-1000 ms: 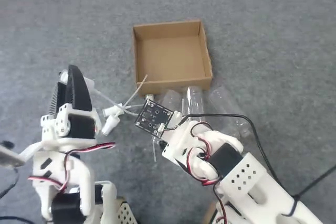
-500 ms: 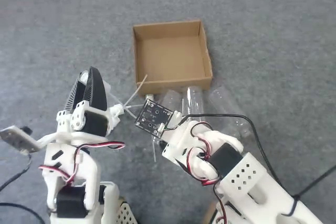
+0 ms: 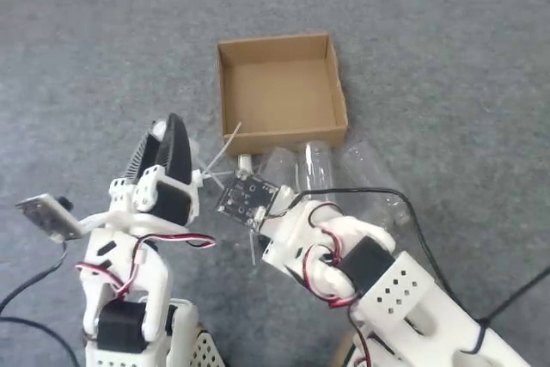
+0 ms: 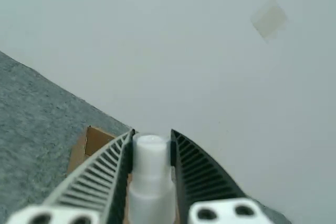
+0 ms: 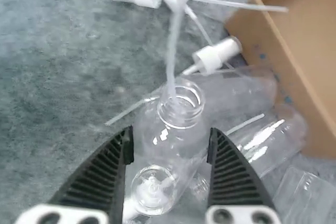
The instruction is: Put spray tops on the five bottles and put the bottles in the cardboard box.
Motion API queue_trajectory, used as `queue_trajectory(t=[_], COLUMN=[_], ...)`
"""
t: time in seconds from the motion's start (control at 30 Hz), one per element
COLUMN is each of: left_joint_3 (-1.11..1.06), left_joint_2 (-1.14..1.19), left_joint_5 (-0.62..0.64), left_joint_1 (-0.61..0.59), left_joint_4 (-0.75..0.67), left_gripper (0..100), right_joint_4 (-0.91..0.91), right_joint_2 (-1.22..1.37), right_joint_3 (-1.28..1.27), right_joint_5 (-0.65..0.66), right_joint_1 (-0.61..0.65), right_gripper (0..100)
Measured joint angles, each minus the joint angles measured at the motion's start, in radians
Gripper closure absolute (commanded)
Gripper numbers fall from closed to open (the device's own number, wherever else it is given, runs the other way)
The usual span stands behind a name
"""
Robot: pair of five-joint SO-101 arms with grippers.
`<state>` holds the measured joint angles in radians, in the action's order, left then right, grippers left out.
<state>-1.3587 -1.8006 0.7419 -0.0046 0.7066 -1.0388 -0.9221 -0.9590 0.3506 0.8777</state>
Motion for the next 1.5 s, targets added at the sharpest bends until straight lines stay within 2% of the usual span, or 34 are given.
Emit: queue_trajectory(t=[0.3,0.6,0.8,0.97,1.27,1.5], left_joint_3=[-0.018,-0.055,-0.055,-0.055,-0.055,-0.055], left_joint_2=[0.0,0.0,0.0,0.0,0.0,-0.002], left_joint_5=[-0.002,-0.029,-0.058,-0.06,-0.103,-0.104], left_joint_1=[0.021,0.143,0.242,0.262,0.287,0.411], left_joint_4=[0.0,-0.002,0.061,0.071,0.107,0.167], left_gripper=[99,99,99,99,99,99], right_joint_4=[-0.012,-0.051,-0.054,-0.054,-0.103,-0.103], right_joint_2=[0.0,0.0,0.0,0.0,-0.189,-0.227], right_joint_3=[0.0,0.008,0.008,0.008,0.008,0.008], right_joint_5=[0.0,0.0,0.0,0.0,0.002,0.0], right_joint_1=[0.011,0.012,0.012,0.012,-0.034,-0.04], right_gripper=[92.9,92.9,92.9,92.9,92.9,92.9])
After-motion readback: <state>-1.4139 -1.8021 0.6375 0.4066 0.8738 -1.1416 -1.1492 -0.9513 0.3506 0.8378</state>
